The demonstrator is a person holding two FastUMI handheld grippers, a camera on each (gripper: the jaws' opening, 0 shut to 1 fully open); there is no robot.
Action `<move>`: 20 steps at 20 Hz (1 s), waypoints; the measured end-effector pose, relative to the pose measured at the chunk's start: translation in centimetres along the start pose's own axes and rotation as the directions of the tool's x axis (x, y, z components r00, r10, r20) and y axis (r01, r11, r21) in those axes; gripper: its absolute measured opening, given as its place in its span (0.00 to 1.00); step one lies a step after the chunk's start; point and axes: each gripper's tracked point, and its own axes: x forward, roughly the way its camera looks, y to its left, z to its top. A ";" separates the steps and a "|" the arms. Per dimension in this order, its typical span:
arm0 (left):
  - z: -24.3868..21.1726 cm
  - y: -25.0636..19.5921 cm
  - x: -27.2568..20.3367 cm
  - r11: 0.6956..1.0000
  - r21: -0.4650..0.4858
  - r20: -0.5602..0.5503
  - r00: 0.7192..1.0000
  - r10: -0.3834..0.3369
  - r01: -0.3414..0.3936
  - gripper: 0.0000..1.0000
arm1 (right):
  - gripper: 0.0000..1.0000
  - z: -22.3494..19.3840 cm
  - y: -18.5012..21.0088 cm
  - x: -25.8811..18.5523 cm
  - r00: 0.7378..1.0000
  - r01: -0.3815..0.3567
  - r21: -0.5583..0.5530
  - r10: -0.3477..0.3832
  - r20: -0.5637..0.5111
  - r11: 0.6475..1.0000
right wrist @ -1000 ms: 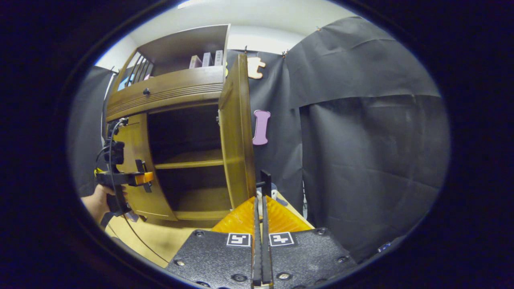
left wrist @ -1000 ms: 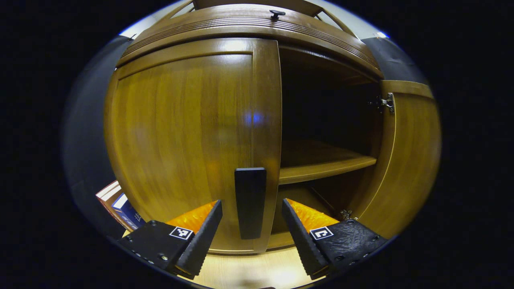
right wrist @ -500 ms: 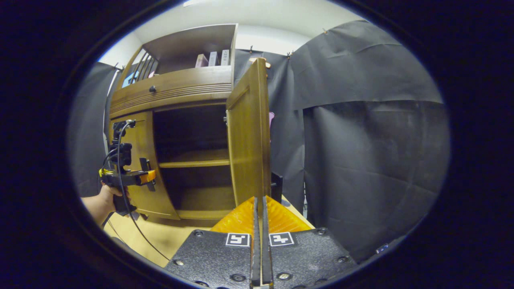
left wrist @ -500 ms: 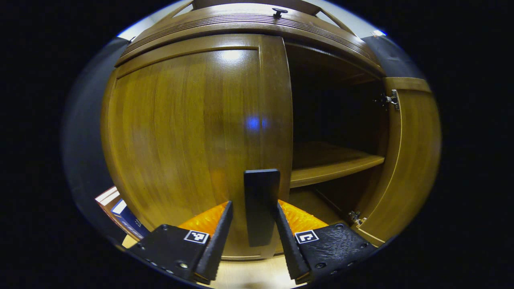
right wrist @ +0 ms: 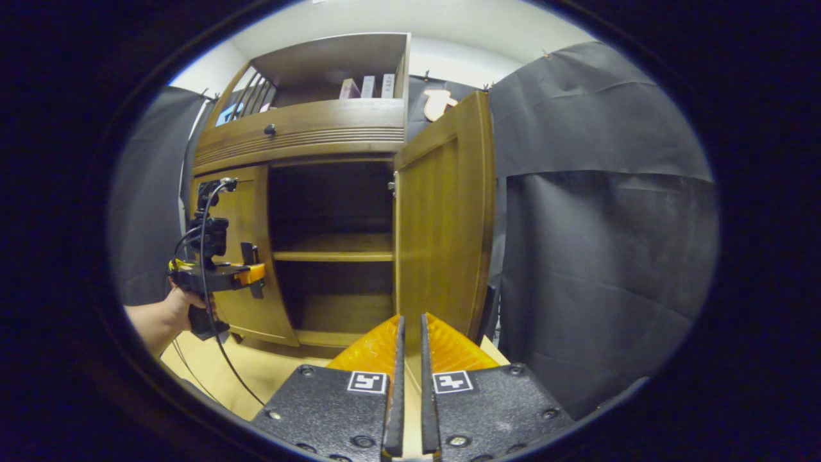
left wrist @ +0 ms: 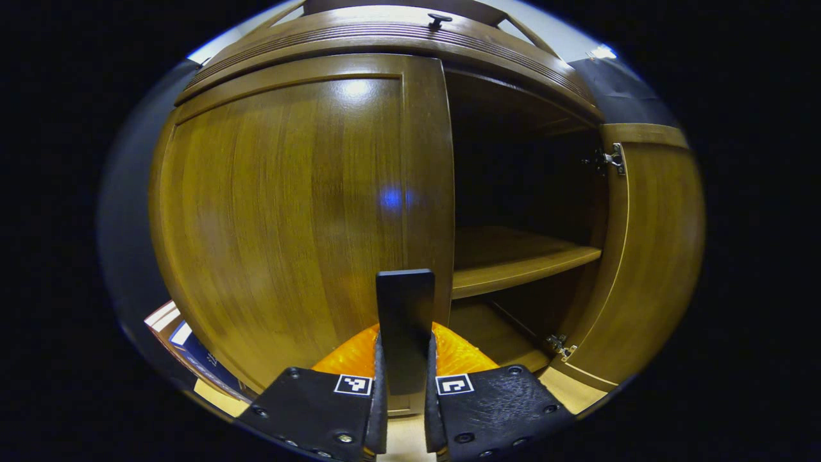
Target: Open the right door of the double-door shoe cabinet with the right hand, and open the left door with the left hand.
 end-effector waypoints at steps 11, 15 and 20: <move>-0.7 -0.2 -2.5 1.000 -0.010 -0.023 1.000 -0.017 0.017 0.22 | 0.58 0.4 3.2 1.5 0.995 -0.100 -0.054 0.100 -0.008 0.993; -1.0 0.0 -4.4 1.000 -0.004 -0.022 1.000 -0.009 0.009 0.22 | 0.64 0.2 4.4 2.0 0.989 -0.146 -0.074 0.146 -0.012 0.986; -1.4 0.3 -6.3 1.000 -0.018 -0.023 1.000 0.012 -0.013 0.22 | 0.65 0.2 7.2 3.0 0.972 -0.235 -0.111 0.234 -0.029 0.965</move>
